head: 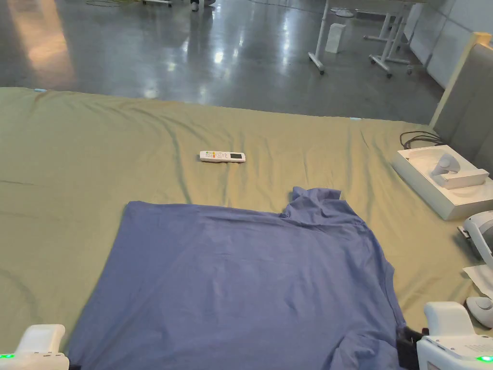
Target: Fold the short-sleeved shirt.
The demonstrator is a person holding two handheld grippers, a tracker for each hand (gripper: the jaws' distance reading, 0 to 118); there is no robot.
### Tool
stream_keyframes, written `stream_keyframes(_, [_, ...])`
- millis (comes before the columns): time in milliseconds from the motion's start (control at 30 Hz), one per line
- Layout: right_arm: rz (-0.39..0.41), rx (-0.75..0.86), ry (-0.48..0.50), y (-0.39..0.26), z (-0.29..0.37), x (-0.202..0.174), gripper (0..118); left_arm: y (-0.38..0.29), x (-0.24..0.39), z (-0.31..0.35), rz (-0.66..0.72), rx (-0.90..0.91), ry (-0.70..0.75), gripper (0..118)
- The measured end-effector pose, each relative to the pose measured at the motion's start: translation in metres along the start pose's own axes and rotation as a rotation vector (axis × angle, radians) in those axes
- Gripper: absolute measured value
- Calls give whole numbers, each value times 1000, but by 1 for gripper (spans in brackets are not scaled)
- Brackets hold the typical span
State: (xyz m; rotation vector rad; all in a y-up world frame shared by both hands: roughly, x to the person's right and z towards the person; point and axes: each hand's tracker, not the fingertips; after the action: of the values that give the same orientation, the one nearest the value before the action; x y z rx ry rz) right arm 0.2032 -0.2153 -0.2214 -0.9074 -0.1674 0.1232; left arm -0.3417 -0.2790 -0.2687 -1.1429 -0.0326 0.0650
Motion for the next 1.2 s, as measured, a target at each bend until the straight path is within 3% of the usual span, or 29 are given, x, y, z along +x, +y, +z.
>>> stream_keyframes(33, [-5,-49,4,-7,-5,3,43,0,0,0,0,0,0,7])
stream_keyframes(133, [-4,-162,-5,-28,-20,6,52,0,1,-1,-6,-4,7,7])
stream_keyframes(333, [-44,-268,60,-51,-53,-2,51,0,2,-4,-27,-7,23,7])
stream_keyframes(467, [-22,-299,65,-58,-64,-10,37,0,1,-7,-23,-14,22,7])
stream_keyframes(567, [2,-284,92,-57,-59,-10,8,-1,1,-6,-16,-13,17,7])
stream_keyframes(933, [4,-198,56,-36,-19,0,7,7,-2,14,-11,77,-15,7])
stream_keyframes(1200, [0,-75,47,24,-19,-1,7,56,5,17,-40,197,-5,7])
